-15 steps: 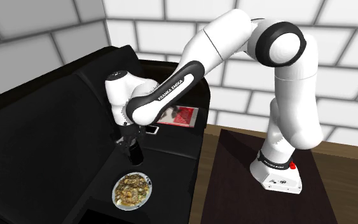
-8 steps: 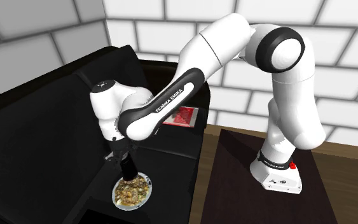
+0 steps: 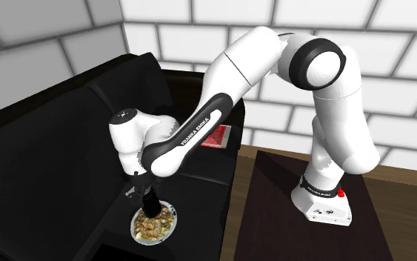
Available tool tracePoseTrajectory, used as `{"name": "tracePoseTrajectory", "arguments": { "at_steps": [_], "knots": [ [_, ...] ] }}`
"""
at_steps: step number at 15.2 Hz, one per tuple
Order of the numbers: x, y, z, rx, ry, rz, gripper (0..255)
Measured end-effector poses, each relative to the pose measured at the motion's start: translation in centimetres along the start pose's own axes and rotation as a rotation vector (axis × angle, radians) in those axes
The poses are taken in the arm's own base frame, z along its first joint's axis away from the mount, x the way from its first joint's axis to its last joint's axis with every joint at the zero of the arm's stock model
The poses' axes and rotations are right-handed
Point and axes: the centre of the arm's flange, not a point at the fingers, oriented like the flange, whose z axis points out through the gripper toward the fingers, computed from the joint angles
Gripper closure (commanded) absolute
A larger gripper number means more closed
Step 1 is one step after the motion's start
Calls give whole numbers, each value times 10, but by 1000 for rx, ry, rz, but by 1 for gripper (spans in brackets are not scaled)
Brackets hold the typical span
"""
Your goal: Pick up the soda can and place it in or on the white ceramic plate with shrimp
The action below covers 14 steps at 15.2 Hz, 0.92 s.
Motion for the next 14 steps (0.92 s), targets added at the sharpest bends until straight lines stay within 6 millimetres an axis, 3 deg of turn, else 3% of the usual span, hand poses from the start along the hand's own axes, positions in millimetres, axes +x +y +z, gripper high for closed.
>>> {"name": "tracePoseTrajectory", "arguments": {
  "at_steps": [8, 14],
  "knots": [
    [1, 0, 42, 0, 0, 0, 255],
    [3, -2, 48, 8, 10, 1, 255]
  ]
}}
